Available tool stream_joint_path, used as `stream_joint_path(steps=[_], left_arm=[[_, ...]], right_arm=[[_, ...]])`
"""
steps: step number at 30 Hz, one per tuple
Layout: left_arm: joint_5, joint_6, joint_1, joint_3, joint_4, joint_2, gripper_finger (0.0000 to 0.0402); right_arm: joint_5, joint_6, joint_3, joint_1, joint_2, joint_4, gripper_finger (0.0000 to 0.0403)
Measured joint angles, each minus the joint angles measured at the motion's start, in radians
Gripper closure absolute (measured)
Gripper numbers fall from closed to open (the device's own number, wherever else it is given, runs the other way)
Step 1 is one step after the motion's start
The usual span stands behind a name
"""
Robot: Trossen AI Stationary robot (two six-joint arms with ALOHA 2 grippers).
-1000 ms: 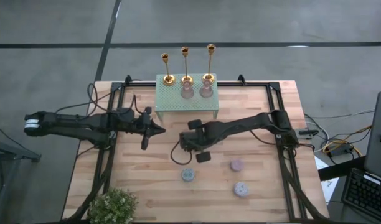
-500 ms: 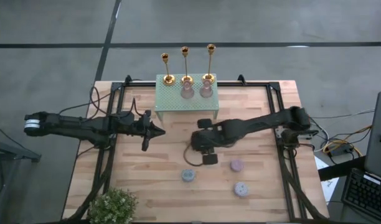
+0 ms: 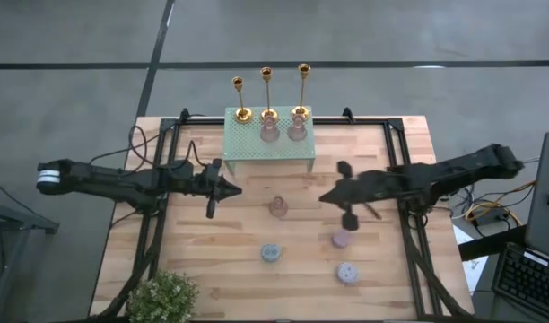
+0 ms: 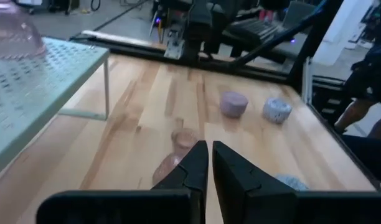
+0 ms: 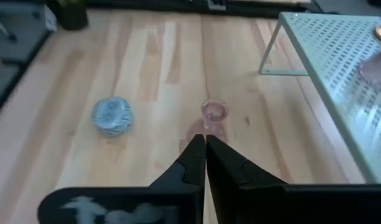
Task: Pick & Place candle stick holders
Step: Put the pink candle holder on the shelf aligned with the other pink candle holders
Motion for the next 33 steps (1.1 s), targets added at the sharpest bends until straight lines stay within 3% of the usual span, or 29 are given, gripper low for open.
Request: stream_joint_path(steps=[6,10,14,18,27,33], left_arm=[[-0.003,0.005,-0.01,0.006,0.065,0.121,0.0347],[-0.004,0.034,-0.025,0.02,0.122,0.22,0.0298],[-0.018,0.031,-0.027,0.039,0.208,0.3,0.0247],[-0.02,0.01,-0.029,0.061,0.227,0.364,0.0218],[-0.031,0.066,-0.066,0.107,0.262,0.512,0.0198],[-0.044,0.116,-0.089,0.146,0.262,0.599,0.0154]], right_arm=[[0.006,0.081,-0.225,0.0,-0.304,0.037,0.0394],[0.004,0.125,-0.337,0.001,-0.481,0.061,0.0394],[0.0,0.065,-0.436,0.0,-0.641,0.141,0.0394],[0.001,0.062,-0.507,-0.001,-0.79,0.164,0.0394],[-0.001,0.06,-0.654,0.0,-0.994,0.158,0.0394],[-0.002,0.062,-0.696,0.0,-1.049,0.157,0.0394]])
